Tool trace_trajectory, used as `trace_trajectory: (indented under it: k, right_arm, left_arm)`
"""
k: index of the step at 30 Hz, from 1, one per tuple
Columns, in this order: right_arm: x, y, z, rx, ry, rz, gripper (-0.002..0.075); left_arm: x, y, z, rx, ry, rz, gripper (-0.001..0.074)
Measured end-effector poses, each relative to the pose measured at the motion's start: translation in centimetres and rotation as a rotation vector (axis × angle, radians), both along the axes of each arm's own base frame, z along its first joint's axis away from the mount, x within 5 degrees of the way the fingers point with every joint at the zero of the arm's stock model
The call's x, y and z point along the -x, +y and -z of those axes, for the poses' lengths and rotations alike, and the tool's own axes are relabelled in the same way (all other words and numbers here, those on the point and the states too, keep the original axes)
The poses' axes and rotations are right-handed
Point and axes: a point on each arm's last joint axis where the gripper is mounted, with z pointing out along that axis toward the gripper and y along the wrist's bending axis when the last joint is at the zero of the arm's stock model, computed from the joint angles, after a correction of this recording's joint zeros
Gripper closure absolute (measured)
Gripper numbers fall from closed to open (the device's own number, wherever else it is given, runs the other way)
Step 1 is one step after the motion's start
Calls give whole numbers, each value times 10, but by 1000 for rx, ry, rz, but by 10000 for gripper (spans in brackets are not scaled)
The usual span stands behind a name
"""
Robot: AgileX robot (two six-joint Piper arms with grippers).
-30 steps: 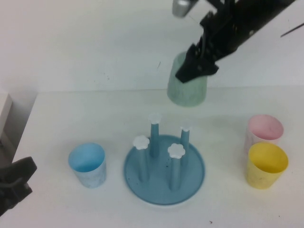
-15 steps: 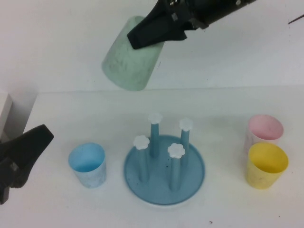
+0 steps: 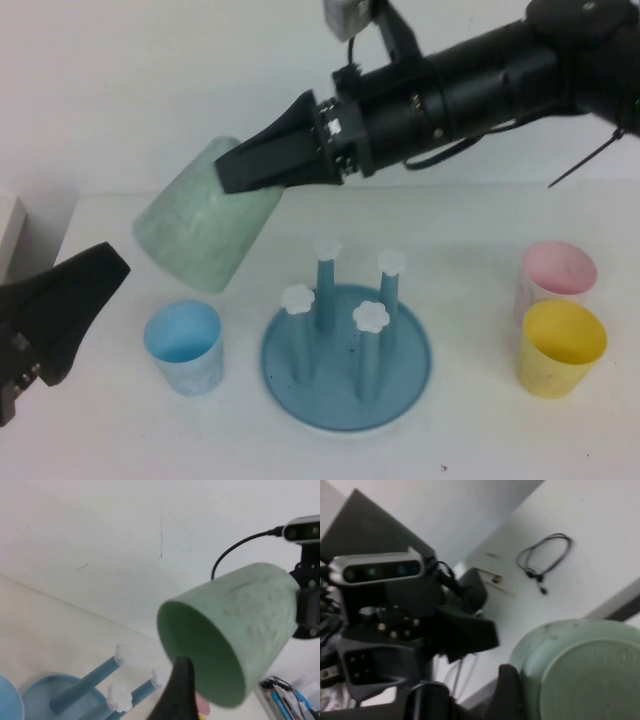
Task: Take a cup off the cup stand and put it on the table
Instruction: Hand over the cup
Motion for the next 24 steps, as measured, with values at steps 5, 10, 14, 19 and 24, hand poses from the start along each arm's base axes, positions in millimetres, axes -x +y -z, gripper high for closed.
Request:
trace_trajectory:
  k: [5, 10, 14, 19, 24]
  right_arm:
    - [22, 26, 8, -62, 6, -75, 158]
    - [39, 46, 6, -93, -13, -129, 158]
    - [42, 51, 7, -96, -30, -126, 158]
    - [43, 51, 6, -110, -28, -137, 163]
    - [43, 51, 6, -115, -30, -138, 163]
  left_arm:
    - [0, 0, -1, 28, 14, -1, 172]
    - [0, -1, -2, 42, 17, 7, 304]
    - [1, -2, -3, 64, 20, 19, 479]
    - [2, -3, -5, 70, 9, 33, 570]
    - [3, -4, -6, 68, 4, 46, 574]
